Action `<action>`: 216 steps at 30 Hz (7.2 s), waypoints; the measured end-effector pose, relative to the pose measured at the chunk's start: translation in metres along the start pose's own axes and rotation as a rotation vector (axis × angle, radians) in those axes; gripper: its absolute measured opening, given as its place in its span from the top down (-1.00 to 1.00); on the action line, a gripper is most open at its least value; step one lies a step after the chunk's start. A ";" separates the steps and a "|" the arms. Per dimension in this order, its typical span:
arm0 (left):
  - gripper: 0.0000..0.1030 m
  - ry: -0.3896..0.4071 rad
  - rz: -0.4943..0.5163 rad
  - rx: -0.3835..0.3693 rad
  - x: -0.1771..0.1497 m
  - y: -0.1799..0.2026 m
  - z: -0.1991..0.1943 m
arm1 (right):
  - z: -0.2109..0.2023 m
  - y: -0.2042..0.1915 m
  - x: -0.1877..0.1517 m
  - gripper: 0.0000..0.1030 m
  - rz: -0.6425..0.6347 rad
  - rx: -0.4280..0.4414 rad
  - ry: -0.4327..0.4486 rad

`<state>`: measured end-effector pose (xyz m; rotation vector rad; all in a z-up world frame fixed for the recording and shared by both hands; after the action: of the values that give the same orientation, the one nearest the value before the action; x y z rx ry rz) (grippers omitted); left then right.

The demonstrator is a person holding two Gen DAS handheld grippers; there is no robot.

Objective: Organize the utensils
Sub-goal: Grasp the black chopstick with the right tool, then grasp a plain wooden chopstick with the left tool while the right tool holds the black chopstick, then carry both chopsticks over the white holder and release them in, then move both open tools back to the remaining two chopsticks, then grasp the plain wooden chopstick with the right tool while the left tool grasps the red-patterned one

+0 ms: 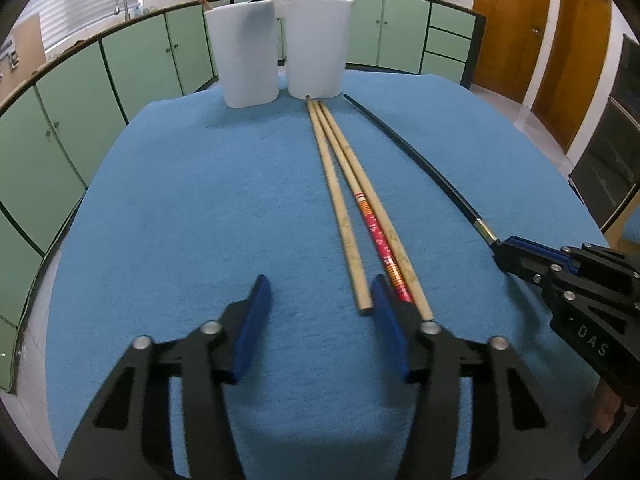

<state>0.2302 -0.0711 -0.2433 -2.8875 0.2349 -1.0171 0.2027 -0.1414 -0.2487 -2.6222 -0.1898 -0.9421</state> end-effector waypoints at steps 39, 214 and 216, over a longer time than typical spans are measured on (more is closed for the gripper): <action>0.89 0.407 -0.017 -0.042 0.111 -0.034 -0.164 | -0.120 -0.036 0.113 0.88 -0.138 0.044 0.214; 0.01 0.014 -0.049 -0.058 -0.007 0.029 -0.011 | -0.023 0.029 -0.003 0.87 0.055 -0.051 0.035; 0.09 0.009 -0.042 -0.039 -0.007 0.032 -0.010 | -0.023 0.030 -0.003 0.87 0.056 -0.048 0.037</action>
<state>0.2147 -0.1012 -0.2439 -2.9349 0.1969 -1.0445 0.1944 -0.1780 -0.2426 -2.6367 -0.0859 -0.9865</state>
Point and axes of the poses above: each gripper's, at about its wrist camera, not at the fingertips, and z roughly the way its jaws point, y to its right, x to its top, the point moved 7 cm from there along z, roughly the way its jaws point, and after that the axes turned 8 degrees about x, right-handed, at the moved point
